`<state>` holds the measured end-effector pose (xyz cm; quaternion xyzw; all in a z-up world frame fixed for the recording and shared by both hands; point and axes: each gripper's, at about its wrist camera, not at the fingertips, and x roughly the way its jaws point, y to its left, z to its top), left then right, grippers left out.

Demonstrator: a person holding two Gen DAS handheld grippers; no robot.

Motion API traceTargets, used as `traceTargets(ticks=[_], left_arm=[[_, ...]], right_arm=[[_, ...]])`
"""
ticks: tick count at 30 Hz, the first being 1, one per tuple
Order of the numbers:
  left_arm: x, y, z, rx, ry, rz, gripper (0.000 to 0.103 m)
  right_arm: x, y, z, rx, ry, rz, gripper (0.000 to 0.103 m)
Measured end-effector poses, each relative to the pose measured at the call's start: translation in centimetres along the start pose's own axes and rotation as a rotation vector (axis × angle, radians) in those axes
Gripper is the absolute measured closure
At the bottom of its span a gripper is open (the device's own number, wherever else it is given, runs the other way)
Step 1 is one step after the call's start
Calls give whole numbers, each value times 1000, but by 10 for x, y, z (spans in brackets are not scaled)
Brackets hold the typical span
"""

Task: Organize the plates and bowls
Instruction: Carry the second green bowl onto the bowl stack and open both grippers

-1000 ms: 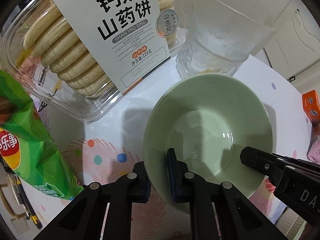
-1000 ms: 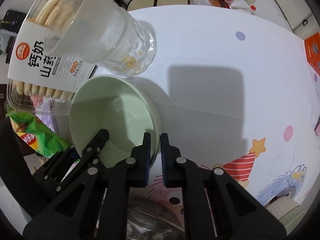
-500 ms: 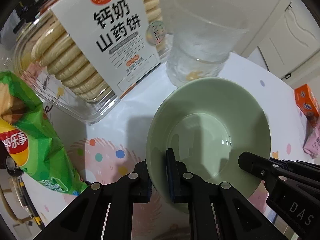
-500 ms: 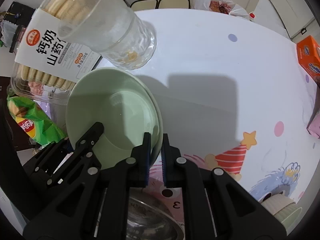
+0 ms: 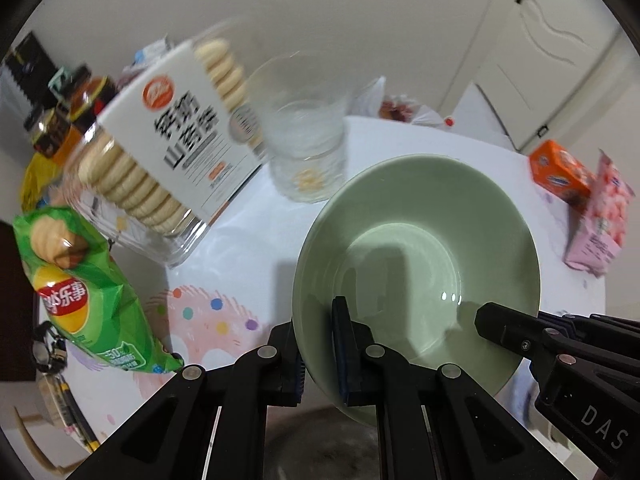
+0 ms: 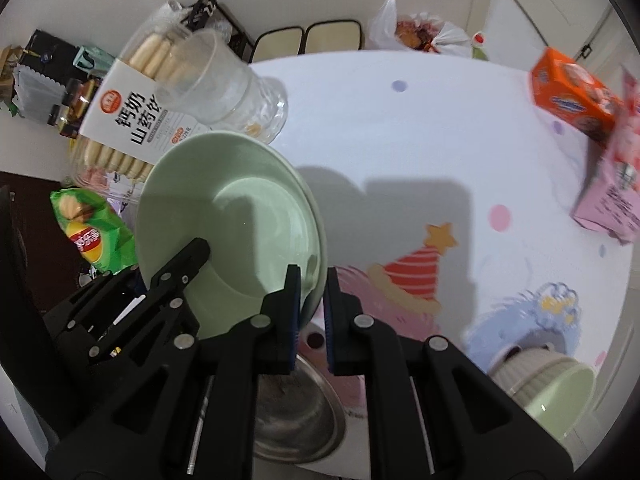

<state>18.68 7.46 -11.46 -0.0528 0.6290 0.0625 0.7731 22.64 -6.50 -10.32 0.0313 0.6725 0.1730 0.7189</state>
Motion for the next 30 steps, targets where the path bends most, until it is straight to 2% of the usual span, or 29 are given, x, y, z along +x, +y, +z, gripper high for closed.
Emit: traceTargets(ticks=[5, 8, 13, 20, 30], left_arm=[[-28, -29, -4, 70, -44, -32, 92], [-40, -58, -6, 117, -61, -46, 92], [-51, -104, -12, 198, -48, -107, 92], [-62, -169, -36, 327, -33, -168, 92], [-65, -231, -66, 474, -7, -196, 92]], right_arm=[[-36, -24, -21, 72, -44, 15, 91], [-55, -40, -33, 102, -79, 0, 91], [-88, -75, -60, 185, -139, -23, 90], [-118, -129, -100, 303, -166, -78, 90], [-135, -183, -156, 459, -192, -97, 91]])
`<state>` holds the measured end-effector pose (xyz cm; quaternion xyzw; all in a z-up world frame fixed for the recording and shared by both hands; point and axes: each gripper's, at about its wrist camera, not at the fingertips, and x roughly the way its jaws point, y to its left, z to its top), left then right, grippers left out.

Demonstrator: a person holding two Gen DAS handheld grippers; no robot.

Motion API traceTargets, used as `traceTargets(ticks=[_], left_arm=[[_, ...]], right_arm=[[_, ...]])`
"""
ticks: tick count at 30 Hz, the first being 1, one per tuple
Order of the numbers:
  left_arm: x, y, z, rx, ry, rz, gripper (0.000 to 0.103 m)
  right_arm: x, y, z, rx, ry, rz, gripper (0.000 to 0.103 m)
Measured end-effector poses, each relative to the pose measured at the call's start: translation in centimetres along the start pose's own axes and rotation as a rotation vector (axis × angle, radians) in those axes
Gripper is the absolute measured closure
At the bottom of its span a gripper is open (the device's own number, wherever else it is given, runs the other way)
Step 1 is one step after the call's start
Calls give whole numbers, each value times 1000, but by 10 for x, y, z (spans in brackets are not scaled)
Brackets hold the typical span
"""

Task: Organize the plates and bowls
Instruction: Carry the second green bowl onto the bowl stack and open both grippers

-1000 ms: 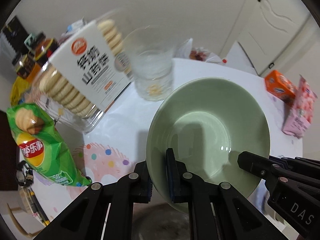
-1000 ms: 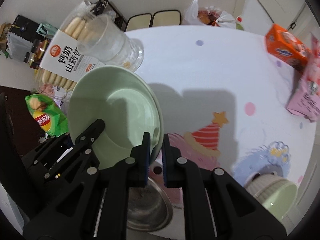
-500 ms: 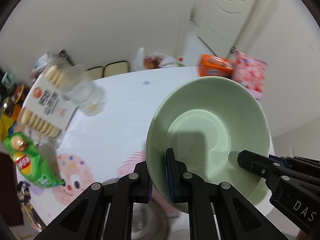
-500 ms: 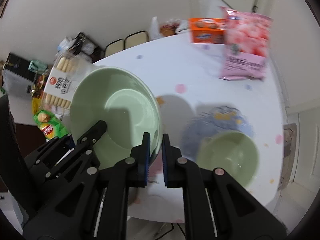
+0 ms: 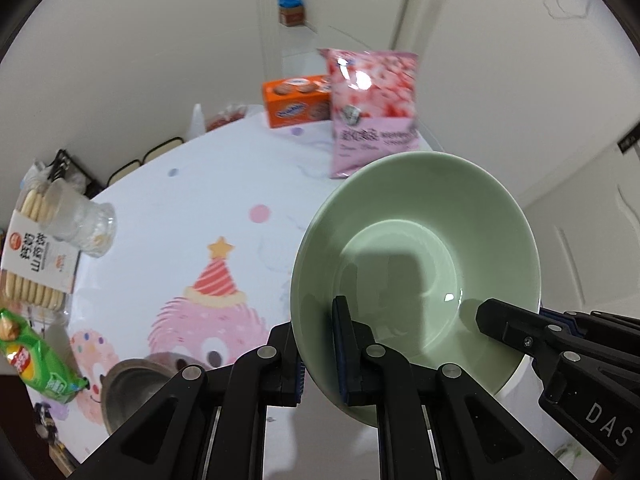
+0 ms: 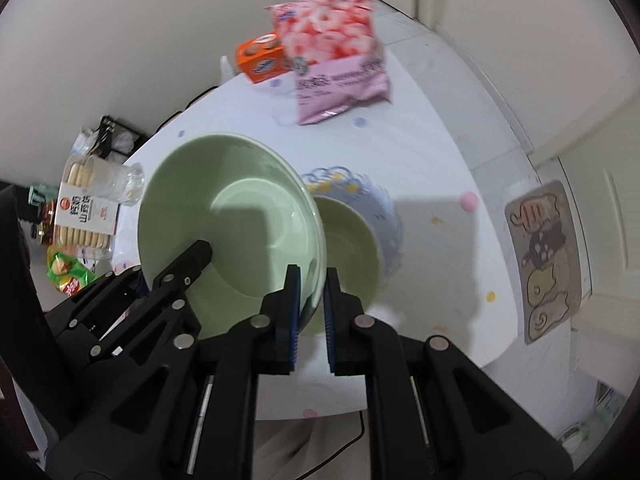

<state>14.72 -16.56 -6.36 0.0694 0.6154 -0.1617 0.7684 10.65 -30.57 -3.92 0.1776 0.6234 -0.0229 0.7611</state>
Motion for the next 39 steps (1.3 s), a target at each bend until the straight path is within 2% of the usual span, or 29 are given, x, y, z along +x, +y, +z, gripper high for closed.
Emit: traceTargets(ticks=[9, 16, 27, 33, 39], left_arm=[[29, -20, -13, 42, 48, 7, 91], [43, -24, -17, 48, 64, 16, 92], [44, -26, -13, 63, 55, 38, 92], [44, -24, -15, 60, 37, 23, 92], [48, -17, -14, 14, 37, -42, 90]], right_arm=[[21, -34, -11, 95, 38, 17, 91], [34, -39, -13, 93, 66, 12, 91], [43, -42, -12, 93, 103, 27, 91], [46, -44, -11, 109, 120, 37, 91], [50, -46, -11, 122, 138, 40, 90]])
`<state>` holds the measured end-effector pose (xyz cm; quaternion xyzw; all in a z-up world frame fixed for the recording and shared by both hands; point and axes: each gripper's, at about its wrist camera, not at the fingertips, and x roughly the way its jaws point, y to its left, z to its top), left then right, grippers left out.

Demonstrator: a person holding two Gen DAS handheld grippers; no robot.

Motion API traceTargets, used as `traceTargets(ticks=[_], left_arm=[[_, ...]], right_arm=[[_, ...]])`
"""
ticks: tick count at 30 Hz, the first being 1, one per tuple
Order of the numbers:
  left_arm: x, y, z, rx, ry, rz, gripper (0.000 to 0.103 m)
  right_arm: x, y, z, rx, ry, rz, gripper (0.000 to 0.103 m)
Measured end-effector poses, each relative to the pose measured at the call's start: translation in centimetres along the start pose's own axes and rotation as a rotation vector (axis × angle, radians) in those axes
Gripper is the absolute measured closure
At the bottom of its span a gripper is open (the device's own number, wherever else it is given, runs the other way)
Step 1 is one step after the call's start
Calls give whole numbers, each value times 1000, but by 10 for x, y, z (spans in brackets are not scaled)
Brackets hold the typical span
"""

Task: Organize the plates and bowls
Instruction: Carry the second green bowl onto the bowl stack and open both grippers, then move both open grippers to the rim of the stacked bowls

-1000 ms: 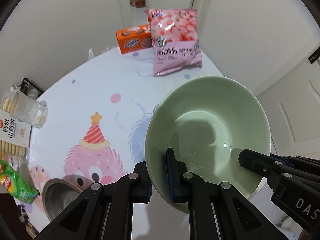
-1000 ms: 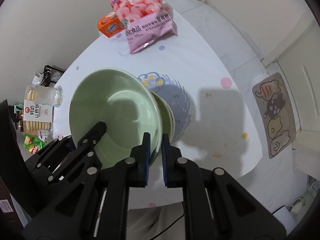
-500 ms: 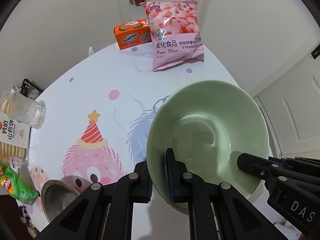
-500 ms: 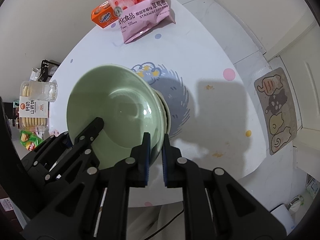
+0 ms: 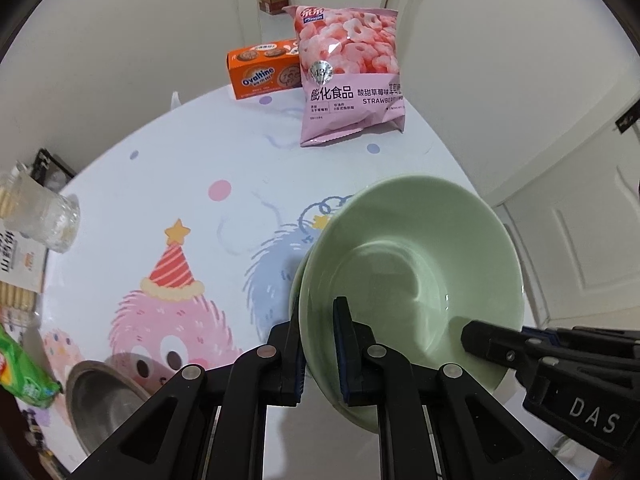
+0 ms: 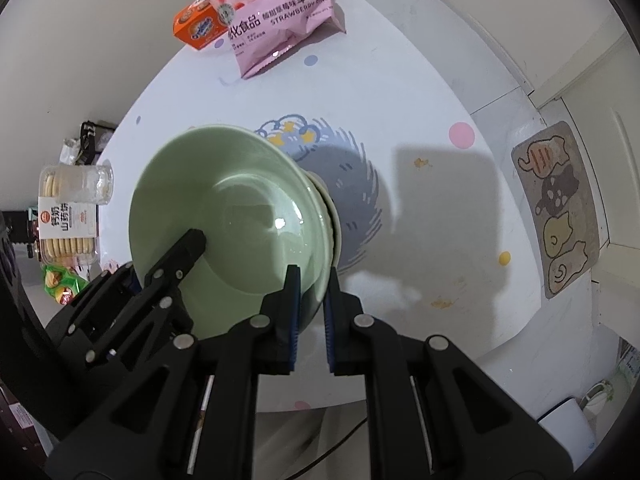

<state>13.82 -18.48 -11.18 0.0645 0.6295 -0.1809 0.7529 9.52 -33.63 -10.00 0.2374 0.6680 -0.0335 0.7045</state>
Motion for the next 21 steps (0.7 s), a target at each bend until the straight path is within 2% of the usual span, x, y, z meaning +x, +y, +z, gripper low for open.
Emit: traceTargets(ticks=[4, 5, 6, 7, 9, 15, 19, 21], left_arm=[[2, 10, 2, -47, 15, -58, 90], [3, 9, 2, -42, 19, -59, 90], [2, 10, 2, -40, 20, -67, 90], [2, 10, 2, -40, 20, -72, 90], [-1, 10, 2, -40, 15, -85, 89], [-7, 6, 5, -7, 17, -69, 86], [-20, 0, 7, 60, -48, 21, 65], [-23, -1, 9, 84, -53, 30, 58]], right_arm=[[-2, -4, 0, 27, 4, 26, 84], [-4, -4, 0, 32, -4, 26, 79], [-7, -4, 0, 40, -16, 29, 69], [-9, -4, 1, 44, -27, 30, 52], [-15, -2, 3, 39, -43, 21, 42], [-16, 4, 7, 11, -50, 19, 42], [-14, 6, 7, 18, -50, 31, 42], [-14, 6, 7, 26, -52, 34, 42]])
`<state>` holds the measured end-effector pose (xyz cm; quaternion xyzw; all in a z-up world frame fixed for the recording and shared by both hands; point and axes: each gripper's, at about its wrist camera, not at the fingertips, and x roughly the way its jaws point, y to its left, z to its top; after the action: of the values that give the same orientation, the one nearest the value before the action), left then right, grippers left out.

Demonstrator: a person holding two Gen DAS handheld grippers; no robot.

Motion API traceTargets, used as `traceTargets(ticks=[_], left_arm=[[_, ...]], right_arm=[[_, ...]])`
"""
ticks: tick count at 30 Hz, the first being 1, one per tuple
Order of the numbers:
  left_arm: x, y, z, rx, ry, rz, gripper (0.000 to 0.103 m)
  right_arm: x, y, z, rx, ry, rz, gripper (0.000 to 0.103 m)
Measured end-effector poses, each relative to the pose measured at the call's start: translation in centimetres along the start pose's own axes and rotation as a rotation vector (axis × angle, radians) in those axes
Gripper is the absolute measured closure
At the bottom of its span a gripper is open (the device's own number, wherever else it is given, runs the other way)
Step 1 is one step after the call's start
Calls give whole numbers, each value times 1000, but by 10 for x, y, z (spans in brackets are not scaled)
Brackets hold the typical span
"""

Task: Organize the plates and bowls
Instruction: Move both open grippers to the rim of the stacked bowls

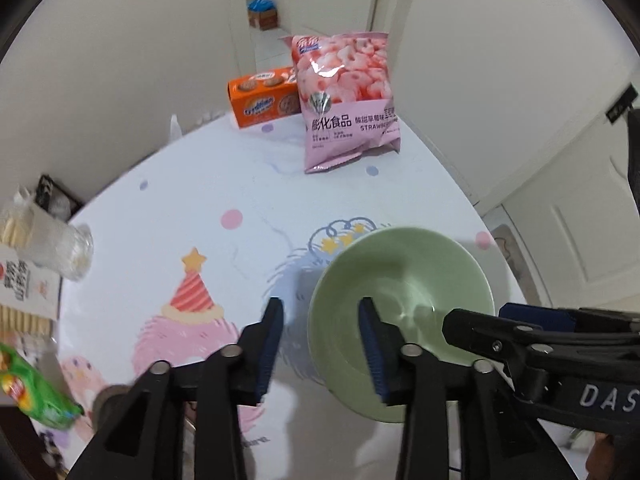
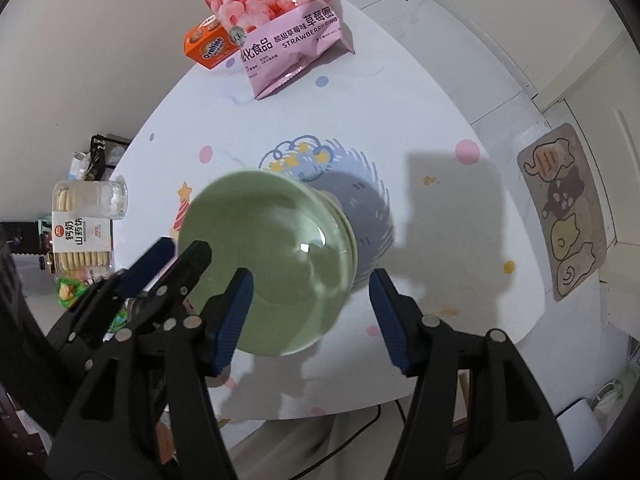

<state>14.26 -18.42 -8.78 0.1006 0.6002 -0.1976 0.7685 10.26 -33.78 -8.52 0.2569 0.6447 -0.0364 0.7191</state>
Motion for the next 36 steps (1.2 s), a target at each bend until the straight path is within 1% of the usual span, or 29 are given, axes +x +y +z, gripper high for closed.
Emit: traceTargets(ticks=[2, 3, 4, 6, 7, 8, 9, 10, 11, 12, 14, 15, 16, 17, 19, 22, 26, 31, 36], left_arm=[[-1, 3, 1, 2, 7, 1, 54], [-2, 5, 1, -5, 10, 3, 50], [-3, 8, 1, -15, 14, 5, 40], [-6, 16, 0, -41, 27, 16, 26], [-8, 20, -1, -54, 30, 18, 25], [-10, 24, -1, -63, 30, 16, 25], [-12, 26, -2, -71, 33, 20, 23], [-15, 28, -3, -78, 38, 32, 21], [-18, 30, -4, -85, 39, 39, 20], [-22, 32, -5, -97, 37, 45, 20], [-28, 36, -8, -123, 38, 51, 20], [-30, 38, -9, -134, 40, 52, 19], [-33, 40, -12, -151, 39, 46, 19], [-35, 43, -14, -166, 35, 40, 19], [-37, 44, -15, -174, 33, 34, 19], [-39, 41, -16, -150, 34, 40, 19], [-40, 38, -17, -139, 29, 32, 19], [-31, 33, -16, -135, 51, 32, 19], [-19, 33, -14, -134, 75, 36, 19]], right_arm=[[-1, 1, 1, -4, 3, -3, 41], [-1, 2, 1, -5, 6, -3, 42], [-2, 2, 1, -5, 11, -1, 41], [-4, 2, 1, -7, 16, -2, 39], [-5, 2, 0, -13, 18, -4, 36], [-6, 2, -1, -19, 17, -6, 28], [-9, 3, -2, -30, 11, -11, 24], [-12, 4, -3, -40, 6, -21, 23], [-16, 5, -5, -49, 2, -29, 22], [-20, 5, -7, -53, -1, -25, 20], [-28, 5, -10, -52, -10, -13, 18], [-32, 5, -12, -49, -19, -7, 16], [-36, 5, -14, -43, -25, -10, 10], [-38, 4, -16, -37, -27, -13, 8], [-41, 4, -17, -32, -35, -13, 8], [-41, 3, -18, -22, -49, -30, 7], [-39, -2, -20, -6, -55, -29, 7], [-32, -13, -18, 33, -42, -3, 7], [-19, -25, -9, 60, -4, 18, 7]])
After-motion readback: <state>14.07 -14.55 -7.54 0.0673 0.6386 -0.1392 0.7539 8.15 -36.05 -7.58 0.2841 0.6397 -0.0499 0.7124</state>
